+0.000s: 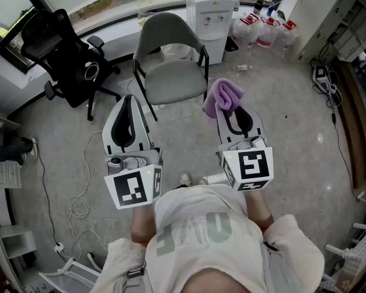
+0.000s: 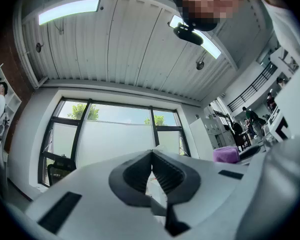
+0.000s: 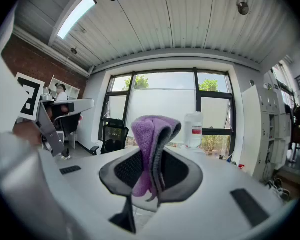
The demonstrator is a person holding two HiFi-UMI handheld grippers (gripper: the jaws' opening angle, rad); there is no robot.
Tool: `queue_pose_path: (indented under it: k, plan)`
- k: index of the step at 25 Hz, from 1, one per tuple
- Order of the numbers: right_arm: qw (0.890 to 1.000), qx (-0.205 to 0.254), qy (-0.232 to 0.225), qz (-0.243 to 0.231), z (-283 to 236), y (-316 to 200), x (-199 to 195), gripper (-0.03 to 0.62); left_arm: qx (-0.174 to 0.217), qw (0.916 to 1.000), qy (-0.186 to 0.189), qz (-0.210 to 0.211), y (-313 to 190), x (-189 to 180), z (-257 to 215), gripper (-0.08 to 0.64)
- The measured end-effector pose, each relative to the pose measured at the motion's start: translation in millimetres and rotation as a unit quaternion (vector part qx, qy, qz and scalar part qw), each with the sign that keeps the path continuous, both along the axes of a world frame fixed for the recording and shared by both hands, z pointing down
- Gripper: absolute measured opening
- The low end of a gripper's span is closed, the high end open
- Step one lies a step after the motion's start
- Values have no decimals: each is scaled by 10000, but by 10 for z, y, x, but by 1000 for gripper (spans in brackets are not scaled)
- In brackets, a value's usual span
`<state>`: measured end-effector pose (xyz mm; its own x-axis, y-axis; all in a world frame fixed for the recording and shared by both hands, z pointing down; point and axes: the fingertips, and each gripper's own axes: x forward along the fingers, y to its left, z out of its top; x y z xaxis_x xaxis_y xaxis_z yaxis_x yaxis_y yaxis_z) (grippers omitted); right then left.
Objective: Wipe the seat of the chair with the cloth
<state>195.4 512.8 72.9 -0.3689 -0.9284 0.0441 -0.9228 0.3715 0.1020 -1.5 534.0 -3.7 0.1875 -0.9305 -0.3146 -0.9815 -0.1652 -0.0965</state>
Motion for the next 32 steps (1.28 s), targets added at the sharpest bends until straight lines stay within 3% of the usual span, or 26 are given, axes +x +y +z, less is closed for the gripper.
queue_pose_path:
  k: [12,18,25,32]
  plan:
    - [9999,65,-100,93,-23,-168,-204,92,-99,9997,58,-195,-109,-524,149,12]
    - [9995,-111,-181,236,100,-335,-336,92,-206,9995,151,-186,-305,-865,306,12]
    - [9967,-509,-271,563,333,-603,-188,92,-399,9991,78,-149,-701,-1052,466,12]
    - [9962,-586,-342,553,523,-1316,-127,92,-430,9990,-88,-59,-1448,-1007,619,12]
